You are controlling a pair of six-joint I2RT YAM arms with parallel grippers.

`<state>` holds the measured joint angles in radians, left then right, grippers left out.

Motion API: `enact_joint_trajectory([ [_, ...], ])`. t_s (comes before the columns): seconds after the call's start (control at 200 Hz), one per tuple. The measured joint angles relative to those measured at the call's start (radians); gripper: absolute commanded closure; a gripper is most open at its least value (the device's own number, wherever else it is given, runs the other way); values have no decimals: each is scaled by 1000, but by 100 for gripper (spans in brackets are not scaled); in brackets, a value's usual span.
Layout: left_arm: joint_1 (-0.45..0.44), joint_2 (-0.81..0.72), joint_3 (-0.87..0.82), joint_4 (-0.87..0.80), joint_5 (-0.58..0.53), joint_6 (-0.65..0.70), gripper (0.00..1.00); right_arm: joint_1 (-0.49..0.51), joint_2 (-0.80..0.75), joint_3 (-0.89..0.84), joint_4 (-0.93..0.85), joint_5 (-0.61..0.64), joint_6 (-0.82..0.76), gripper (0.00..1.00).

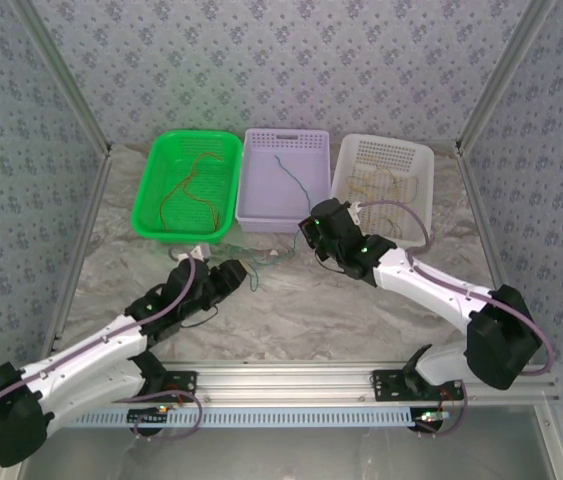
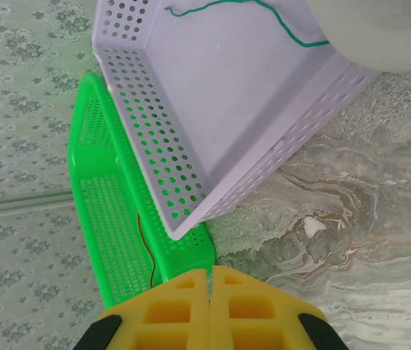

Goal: Untangle the cables

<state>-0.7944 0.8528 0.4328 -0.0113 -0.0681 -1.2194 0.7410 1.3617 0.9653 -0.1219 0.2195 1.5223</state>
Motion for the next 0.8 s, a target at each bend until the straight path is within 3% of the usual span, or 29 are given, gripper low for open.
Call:
enact_joint_trajectory([
  [0.799, -58, 198, 158, -67, -29, 130, 68, 7, -5, -8, 7, 0, 8, 100],
])
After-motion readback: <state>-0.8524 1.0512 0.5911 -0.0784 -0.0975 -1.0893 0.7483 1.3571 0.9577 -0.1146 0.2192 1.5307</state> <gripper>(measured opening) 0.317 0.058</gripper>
